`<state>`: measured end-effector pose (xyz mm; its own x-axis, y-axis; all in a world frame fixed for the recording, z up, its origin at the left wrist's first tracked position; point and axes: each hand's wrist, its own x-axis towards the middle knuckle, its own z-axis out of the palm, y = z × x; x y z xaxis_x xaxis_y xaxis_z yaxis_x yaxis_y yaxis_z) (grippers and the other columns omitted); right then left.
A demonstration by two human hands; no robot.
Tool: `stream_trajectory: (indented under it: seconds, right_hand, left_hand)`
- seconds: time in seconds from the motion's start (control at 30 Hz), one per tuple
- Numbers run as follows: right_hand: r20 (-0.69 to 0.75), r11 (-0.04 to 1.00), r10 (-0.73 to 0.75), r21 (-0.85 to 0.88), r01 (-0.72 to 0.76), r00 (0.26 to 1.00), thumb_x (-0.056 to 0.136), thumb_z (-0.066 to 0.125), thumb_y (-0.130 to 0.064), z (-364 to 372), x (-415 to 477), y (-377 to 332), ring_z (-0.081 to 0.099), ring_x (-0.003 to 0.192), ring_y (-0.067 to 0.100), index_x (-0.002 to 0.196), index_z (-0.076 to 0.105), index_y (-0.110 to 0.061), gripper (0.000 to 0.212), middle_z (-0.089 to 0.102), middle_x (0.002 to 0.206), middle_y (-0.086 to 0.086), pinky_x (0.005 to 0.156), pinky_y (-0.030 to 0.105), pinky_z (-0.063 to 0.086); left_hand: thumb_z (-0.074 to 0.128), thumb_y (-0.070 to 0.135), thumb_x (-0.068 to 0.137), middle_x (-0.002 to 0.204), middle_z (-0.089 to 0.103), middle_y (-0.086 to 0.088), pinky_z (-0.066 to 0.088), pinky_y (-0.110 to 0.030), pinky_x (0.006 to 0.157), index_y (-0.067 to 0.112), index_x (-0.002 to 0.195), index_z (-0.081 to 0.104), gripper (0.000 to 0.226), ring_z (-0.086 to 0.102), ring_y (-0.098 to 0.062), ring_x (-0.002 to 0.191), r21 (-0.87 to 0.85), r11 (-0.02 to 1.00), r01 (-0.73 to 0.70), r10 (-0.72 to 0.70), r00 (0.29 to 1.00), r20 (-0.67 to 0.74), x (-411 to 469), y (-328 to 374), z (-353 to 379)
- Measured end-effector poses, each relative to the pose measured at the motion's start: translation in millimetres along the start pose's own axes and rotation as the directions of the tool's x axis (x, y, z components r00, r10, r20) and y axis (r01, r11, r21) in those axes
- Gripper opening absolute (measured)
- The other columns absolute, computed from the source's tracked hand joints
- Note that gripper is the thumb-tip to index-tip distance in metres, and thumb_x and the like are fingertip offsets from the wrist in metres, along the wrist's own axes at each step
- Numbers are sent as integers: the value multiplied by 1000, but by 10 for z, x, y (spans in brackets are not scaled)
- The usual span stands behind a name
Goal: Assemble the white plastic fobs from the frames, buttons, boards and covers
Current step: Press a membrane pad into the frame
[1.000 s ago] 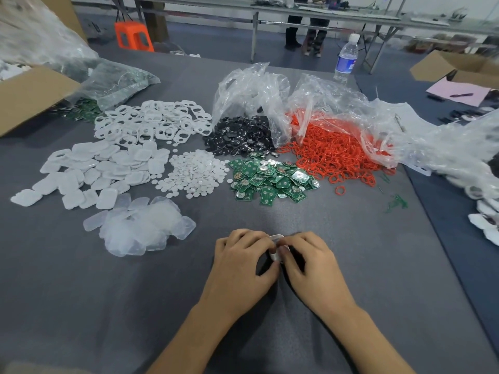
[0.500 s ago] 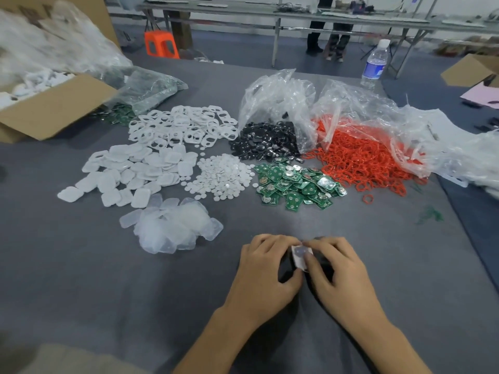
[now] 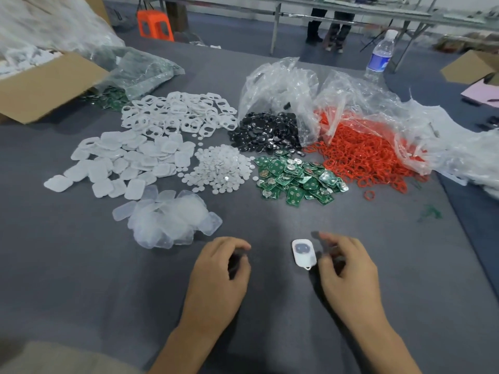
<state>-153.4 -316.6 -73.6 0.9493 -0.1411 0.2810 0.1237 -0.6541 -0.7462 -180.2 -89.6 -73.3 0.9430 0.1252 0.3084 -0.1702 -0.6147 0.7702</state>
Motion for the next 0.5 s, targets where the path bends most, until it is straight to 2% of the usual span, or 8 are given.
stream_trajectory:
  seconds: [0.13,0.23,0.37,0.5]
  right_hand:
    - [9,1000,-8,26,8,1000,86,70,-11,-28,-36,41,62,87,0,110,70,-33,33,60,96,-18,75,2,40]
    - [79,998,-55,13,54,995,86,71,-29,-28,-70,47,61,95,1,115,67,-36,30,57,103,-22,80,5,41]
    - [104,989,-145,-24,148,984,88,71,-27,-1,-120,93,56,105,7,115,68,-38,29,53,106,-17,88,13,41]
    - [98,971,-211,-93,220,973,94,65,-35,38,-131,132,52,99,12,109,73,-33,17,54,101,-10,86,25,44]
  left_hand:
    - [71,6,88,97,61,22,50,-19,80,31,97,66,27,62,-7,97,27,1000,-1,1,1000,10,1,-16,3]
    - [72,8,88,97,60,24,46,-11,84,31,98,67,26,60,-5,99,73,997,-23,21,999,31,-1,-2,2]
    - [74,11,86,95,61,23,36,-5,87,31,98,67,25,54,-1,99,143,989,-47,40,998,52,0,9,19]
    - [76,10,85,95,62,21,39,-13,87,30,98,67,25,53,-5,97,173,982,-75,67,996,52,-1,8,49]
